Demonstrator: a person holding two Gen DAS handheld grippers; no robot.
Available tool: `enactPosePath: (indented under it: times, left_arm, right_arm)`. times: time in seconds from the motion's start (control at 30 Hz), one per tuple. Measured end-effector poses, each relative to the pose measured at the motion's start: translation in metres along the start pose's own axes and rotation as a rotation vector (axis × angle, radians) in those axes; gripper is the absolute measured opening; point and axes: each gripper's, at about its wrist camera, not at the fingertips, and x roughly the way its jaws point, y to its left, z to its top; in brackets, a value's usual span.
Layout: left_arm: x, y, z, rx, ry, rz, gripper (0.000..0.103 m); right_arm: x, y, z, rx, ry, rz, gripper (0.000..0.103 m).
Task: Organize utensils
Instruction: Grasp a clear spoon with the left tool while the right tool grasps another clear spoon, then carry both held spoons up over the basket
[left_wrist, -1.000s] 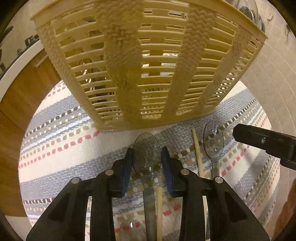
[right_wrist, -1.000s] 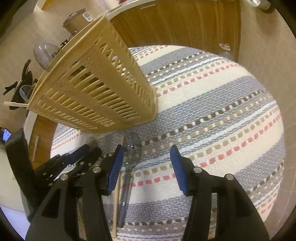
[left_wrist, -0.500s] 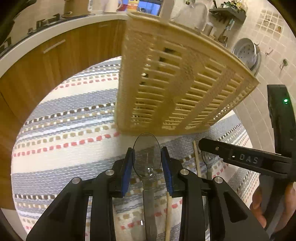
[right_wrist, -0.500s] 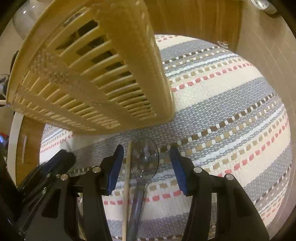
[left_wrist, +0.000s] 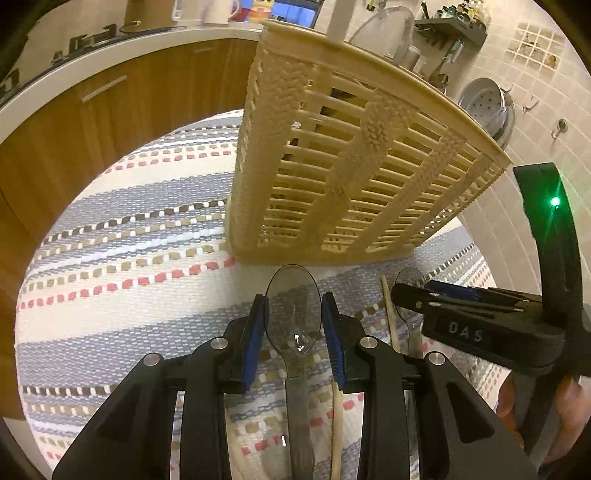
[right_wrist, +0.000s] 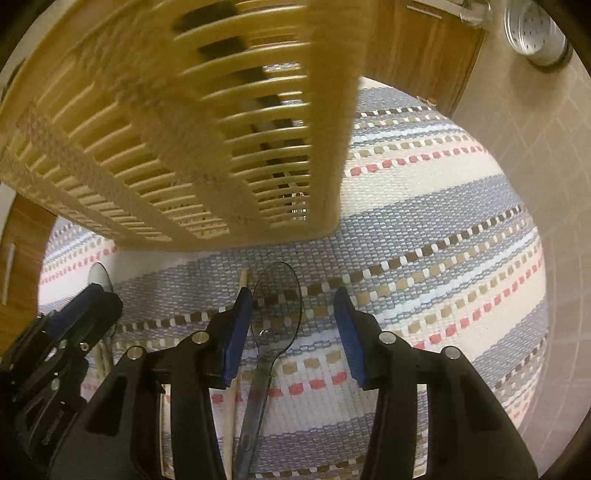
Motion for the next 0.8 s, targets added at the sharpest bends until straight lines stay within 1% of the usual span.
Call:
enactPosePath:
  times: [0.03,0.07,0.17,0.23,0.4,0.5,0.53,0.57,0.6,0.67,0.73,0.8]
  left_arm:
    - [0.002,0.002,0.0,-0.002,0.0,-0.001,0.029]
    - [0.001,0.003,0.0,-0.005,-0.001,-0.002,0.029]
    - [-0.001,0.007,0.0,-0.005,-0.003,-0.008,0.029]
    - [-0.003,0.008,0.0,-0.004,-0.003,-0.011,0.029]
    - [-0.008,0.009,0.0,-0.003,-0.007,-0.016,0.029]
    - [-0.009,0.01,-0.002,-0.01,-0.01,-0.02,0.029]
    - [-0.01,0.011,-0.002,-0.013,-0.013,-0.023,0.029]
    - [-0.011,0.011,-0.002,-0.016,-0.017,-0.027,0.029]
    - [-0.012,0.011,-0.003,-0.018,-0.021,-0.029,0.029]
    - [-0.017,0.013,-0.003,-0.021,-0.034,-0.034,0.029]
    - [-0.022,0.014,-0.004,-0.025,-0.05,-0.042,0.029]
    - [-0.031,0.016,-0.005,-0.03,-0.073,-0.055,0.029]
  right_arm:
    - [0.0,0.005,-0.001,-0.011,0.0,-0.017,0.043]
    - [0.0,0.006,-0.002,-0.013,0.005,-0.014,0.043]
    - [-0.001,0.011,-0.002,0.009,0.025,0.04,0.043]
    - [-0.001,0.012,-0.001,0.023,0.031,0.042,0.043]
    - [-0.001,0.014,-0.001,-0.02,0.022,-0.009,0.043]
    - [-0.002,0.028,-0.004,-0.015,0.015,-0.036,0.043]
    - [-0.004,0.032,-0.005,-0.017,0.012,-0.043,0.041]
    - [-0.008,0.039,-0.008,-0.026,0.007,-0.045,0.033]
    - [-0.009,0.045,-0.009,-0.046,0.006,-0.044,0.03]
    - [-0.016,0.056,-0.014,-0.067,-0.005,-0.056,0.03]
    - [-0.021,0.057,-0.018,-0.075,-0.025,-0.056,0.03]
    - [-0.033,0.052,-0.027,-0.069,-0.067,-0.034,0.03]
